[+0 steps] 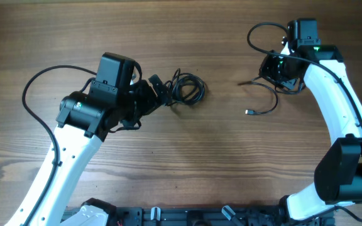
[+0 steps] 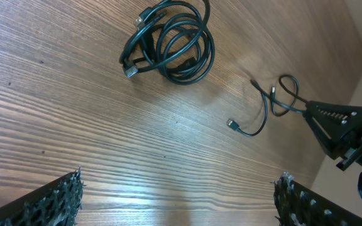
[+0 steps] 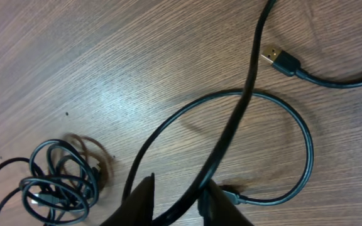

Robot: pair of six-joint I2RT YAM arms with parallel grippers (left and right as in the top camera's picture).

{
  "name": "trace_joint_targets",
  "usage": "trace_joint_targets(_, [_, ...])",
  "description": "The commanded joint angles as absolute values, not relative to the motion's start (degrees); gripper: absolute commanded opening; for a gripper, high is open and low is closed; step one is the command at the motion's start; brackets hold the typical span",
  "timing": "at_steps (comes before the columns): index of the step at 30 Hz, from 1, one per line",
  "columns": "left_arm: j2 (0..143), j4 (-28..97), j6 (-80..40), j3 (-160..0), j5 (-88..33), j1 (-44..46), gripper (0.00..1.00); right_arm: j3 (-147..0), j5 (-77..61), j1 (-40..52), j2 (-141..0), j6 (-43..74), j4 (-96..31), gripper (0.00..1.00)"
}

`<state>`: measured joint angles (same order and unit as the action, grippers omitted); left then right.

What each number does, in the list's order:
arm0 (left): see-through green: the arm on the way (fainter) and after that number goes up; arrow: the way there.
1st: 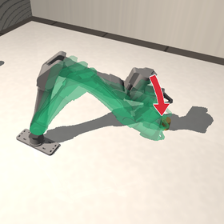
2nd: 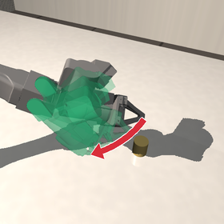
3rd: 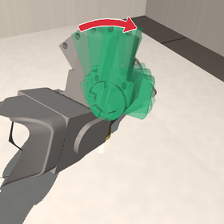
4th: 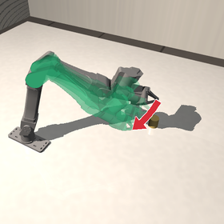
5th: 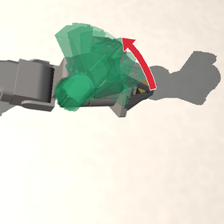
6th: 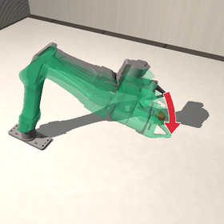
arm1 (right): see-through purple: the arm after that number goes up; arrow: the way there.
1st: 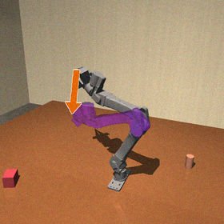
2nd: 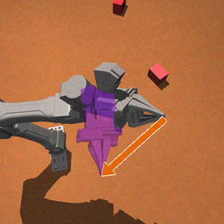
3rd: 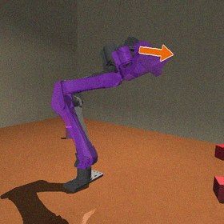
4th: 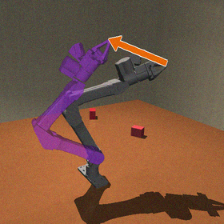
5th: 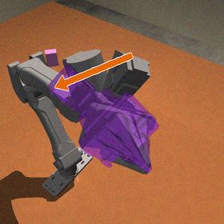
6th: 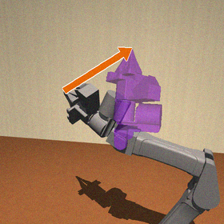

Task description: Untangle cables

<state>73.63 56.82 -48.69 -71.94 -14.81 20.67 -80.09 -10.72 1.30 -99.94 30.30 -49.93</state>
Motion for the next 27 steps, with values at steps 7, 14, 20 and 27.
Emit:
trace_joint_targets(7, [74.0,56.9,-47.8,-72.3,-14.0,20.9,1.0,-81.0,-24.2,1.7,-99.2,25.6,-46.2,0.04])
trace_joint_targets(14, [74.0,54.1,-49.0,-72.3,-14.6,20.9,1.0,-81.0,-58.0,6.5,-98.8,15.1,-40.2,0.04])
trace_joint_targets(20, [74.0,46.8,-51.9,-72.3,-28.7,14.6,0.97,-81.0,-67.0,6.5,-89.3,17.1,-33.5,0.05])
trace_joint_targets(27, [74.0,41.5,-53.4,-72.3,-38.7,13.9,0.96,-81.0,-55.9,6.5,-69.5,18.0,-35.6,0.04])
